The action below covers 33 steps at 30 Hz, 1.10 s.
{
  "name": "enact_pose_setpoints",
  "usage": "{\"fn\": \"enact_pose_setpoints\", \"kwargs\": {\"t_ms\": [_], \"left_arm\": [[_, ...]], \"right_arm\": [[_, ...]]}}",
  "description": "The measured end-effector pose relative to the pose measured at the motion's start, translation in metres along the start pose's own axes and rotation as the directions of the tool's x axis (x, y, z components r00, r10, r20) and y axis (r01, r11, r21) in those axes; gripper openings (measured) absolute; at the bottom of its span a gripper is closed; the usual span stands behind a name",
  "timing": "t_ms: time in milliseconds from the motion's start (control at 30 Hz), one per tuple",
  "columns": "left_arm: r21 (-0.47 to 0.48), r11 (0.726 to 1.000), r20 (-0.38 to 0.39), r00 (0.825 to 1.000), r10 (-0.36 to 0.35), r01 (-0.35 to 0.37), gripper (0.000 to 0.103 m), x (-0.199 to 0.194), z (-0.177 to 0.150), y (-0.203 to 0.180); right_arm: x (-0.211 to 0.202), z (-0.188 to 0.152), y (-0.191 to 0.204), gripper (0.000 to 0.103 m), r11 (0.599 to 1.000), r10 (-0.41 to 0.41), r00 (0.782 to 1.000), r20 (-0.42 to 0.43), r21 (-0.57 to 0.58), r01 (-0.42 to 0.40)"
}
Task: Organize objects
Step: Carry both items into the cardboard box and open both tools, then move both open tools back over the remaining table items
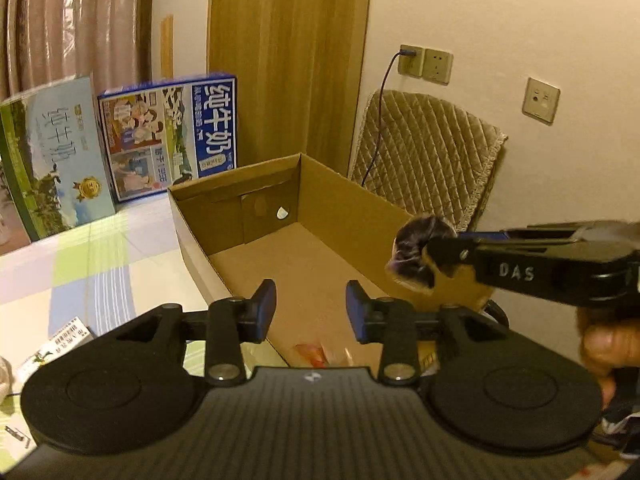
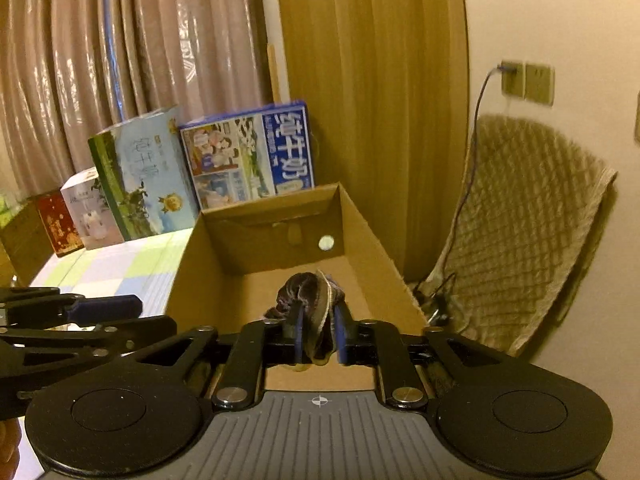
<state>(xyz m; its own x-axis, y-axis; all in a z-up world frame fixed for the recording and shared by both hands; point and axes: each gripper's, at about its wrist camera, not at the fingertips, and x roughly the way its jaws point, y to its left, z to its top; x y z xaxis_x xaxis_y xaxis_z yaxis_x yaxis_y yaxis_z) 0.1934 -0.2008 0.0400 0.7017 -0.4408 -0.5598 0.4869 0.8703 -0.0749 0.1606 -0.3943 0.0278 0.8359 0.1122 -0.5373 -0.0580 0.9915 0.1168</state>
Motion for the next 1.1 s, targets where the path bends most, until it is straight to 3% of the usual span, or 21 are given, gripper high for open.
{"fn": "enact_pose_setpoints", "kwargs": {"t_ms": [33, 100, 300, 367, 400, 633, 800, 967, 1100], "left_arm": [[-0.010, 1.000, 0.005, 1.000, 0.006, -0.006, 0.033, -0.001, -0.001, 0.003], [-0.024, 0.999, 0.017, 0.999, 0.028, -0.028, 0.034, -0.007, -0.001, 0.011], [-0.051, 0.990, 0.021, 0.990, 0.136, -0.135, 0.040, -0.040, -0.006, 0.044], [-0.065, 0.984, 0.023, 0.986, 0.166, -0.164, 0.045, -0.053, -0.008, 0.056], [-0.072, 0.980, 0.023, 0.982, 0.186, -0.184, 0.053, -0.060, -0.009, 0.063], [-0.130, 0.941, 0.041, 0.946, 0.320, -0.313, 0.074, -0.121, -0.025, 0.112], [-0.164, 0.907, -0.001, 0.920, 0.393, -0.387, 0.080, -0.154, -0.057, 0.142], [-0.162, 0.888, -0.054, 0.902, 0.428, -0.431, 0.083, -0.166, -0.092, 0.165], [-0.134, 0.893, -0.098, 0.902, 0.420, -0.430, 0.085, -0.168, -0.112, 0.178]], "right_arm": [[0.002, 0.001, -0.005, 0.056, 1.000, -0.002, 1.000, -0.004, 0.013, 0.002], [-0.001, 0.001, -0.014, 0.064, 0.999, 0.002, 1.000, 0.028, 0.045, -0.003], [-0.012, 0.000, -0.016, 0.066, 0.997, -0.005, 1.000, 0.020, 0.076, 0.004], [-0.019, 0.001, -0.009, 0.068, 0.997, 0.002, 1.000, 0.024, 0.073, -0.004], [-0.023, 0.002, -0.003, 0.071, 0.997, 0.013, 0.999, 0.030, 0.072, -0.015], [-0.052, 0.015, 0.055, 0.084, 0.992, 0.119, 0.988, 0.099, 0.026, -0.123], [-0.062, 0.014, 0.104, 0.087, 0.980, 0.198, 0.973, 0.120, -0.013, -0.198], [-0.046, -0.016, 0.140, 0.087, 0.976, 0.214, 0.974, 0.068, -0.057, -0.211], [-0.020, -0.049, 0.161, 0.087, 0.971, 0.207, 0.978, -0.020, -0.117, -0.208]]}}
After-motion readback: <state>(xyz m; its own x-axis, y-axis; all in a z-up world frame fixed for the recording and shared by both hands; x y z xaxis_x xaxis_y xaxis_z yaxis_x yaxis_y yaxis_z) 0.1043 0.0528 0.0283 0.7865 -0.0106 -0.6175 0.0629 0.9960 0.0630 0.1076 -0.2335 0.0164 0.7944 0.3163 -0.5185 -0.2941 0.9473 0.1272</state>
